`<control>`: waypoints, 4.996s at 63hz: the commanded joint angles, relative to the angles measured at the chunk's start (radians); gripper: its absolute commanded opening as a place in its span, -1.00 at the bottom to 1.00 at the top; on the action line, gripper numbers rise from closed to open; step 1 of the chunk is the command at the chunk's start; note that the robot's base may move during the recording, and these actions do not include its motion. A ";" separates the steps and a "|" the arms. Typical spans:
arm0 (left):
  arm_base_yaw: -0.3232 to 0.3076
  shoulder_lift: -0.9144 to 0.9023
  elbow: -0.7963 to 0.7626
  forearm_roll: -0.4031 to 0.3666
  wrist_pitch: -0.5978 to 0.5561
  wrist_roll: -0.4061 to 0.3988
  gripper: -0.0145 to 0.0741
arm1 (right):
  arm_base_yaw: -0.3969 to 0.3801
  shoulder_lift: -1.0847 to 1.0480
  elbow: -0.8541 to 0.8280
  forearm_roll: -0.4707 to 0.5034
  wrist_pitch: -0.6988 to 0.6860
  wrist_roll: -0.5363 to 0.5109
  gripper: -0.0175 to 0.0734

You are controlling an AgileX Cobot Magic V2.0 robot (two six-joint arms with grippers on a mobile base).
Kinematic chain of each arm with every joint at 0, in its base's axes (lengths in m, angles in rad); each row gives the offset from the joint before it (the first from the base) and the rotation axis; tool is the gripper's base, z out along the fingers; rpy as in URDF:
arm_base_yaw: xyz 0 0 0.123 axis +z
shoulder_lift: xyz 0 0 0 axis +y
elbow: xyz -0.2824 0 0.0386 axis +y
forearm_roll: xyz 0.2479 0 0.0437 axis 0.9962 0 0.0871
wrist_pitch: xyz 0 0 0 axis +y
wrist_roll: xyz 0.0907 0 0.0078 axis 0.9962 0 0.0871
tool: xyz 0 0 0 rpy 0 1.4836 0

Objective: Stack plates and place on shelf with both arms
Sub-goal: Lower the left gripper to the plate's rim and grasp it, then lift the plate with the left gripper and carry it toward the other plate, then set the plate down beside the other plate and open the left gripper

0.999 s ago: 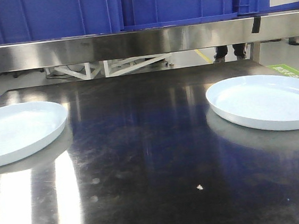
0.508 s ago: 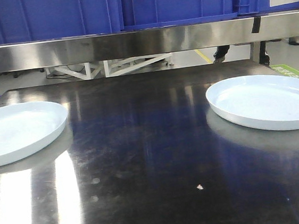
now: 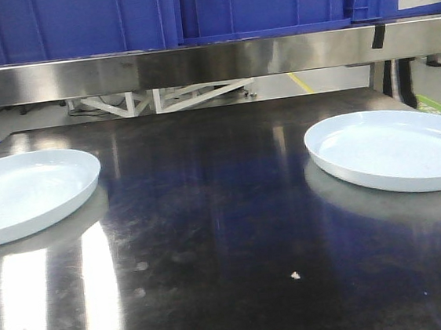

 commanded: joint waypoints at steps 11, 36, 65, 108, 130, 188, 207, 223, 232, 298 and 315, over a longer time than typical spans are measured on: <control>0.039 0.198 -0.038 -0.002 -0.105 -0.070 0.47 | 0.003 -0.013 -0.040 0.002 -0.061 -0.009 0.66; 0.106 0.373 -0.038 -0.013 -0.185 -0.070 0.47 | 0.003 -0.012 -0.040 0.002 -0.064 -0.009 0.66; 0.106 0.497 -0.038 -0.015 -0.238 -0.070 0.47 | 0.003 -0.012 -0.040 0.003 -0.063 -0.009 0.66; 0.106 0.569 -0.038 -0.015 -0.241 -0.070 0.34 | 0.003 -0.012 -0.038 0.019 -0.056 -0.008 0.66; 0.104 0.492 -0.077 -0.025 -0.239 -0.070 -0.45 | 0.003 -0.012 -0.038 0.019 -0.056 -0.008 0.66; -0.315 0.481 -0.282 -0.244 -0.318 -0.070 -0.45 | 0.003 -0.012 -0.037 0.019 -0.058 -0.008 0.66; -0.323 0.554 -0.282 -0.241 -0.318 -0.070 -0.41 | 0.003 -0.012 -0.037 0.019 -0.057 -0.008 0.66; -0.323 0.552 -0.286 -0.185 -0.315 -0.070 0.43 | 0.003 -0.012 -0.037 0.019 -0.056 -0.008 0.66; -0.323 0.543 -0.299 -0.185 -0.298 -0.070 0.30 | 0.003 -0.012 -0.037 0.019 -0.055 -0.008 0.66; 0.162 -0.208 0.033 -0.076 -0.283 -0.070 -0.47 | 0.003 -0.012 -0.037 0.019 -0.056 -0.008 0.66; 0.162 -0.363 0.264 -0.082 -0.318 -0.074 -0.47 | 0.003 -0.012 -0.037 0.019 -0.056 -0.008 0.66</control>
